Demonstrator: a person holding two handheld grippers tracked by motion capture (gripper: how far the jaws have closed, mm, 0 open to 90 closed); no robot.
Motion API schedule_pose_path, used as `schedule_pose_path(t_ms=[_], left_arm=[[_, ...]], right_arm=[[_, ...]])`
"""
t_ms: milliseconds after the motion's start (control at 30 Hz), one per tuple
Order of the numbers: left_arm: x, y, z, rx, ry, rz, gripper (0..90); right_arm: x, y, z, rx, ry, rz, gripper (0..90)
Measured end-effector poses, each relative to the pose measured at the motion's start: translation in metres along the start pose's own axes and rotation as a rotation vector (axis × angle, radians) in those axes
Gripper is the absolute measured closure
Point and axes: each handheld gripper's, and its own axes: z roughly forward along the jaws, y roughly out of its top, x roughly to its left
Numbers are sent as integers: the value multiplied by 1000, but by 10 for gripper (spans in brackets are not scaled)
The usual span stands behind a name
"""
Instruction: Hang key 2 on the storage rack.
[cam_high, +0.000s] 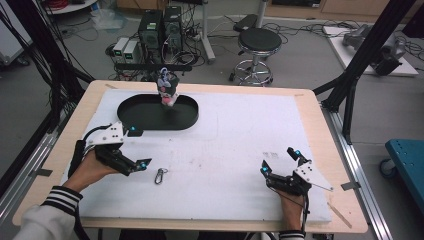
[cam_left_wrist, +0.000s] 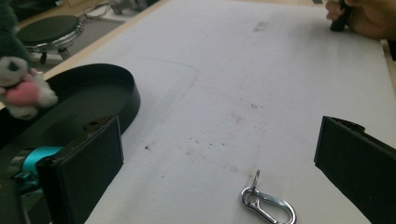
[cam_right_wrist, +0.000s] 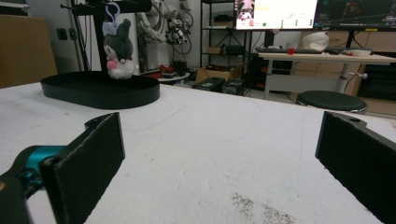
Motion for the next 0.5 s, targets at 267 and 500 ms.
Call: schedule_pose_path(t_ms=[267, 500], left_arm=[[-4, 0, 18, 115, -67, 46, 17], [-7, -3, 30, 180, -98, 62, 18]], right_arm=[[0, 0, 0, -1, 2, -3, 5], [0, 0, 0, -1, 1, -1, 5]])
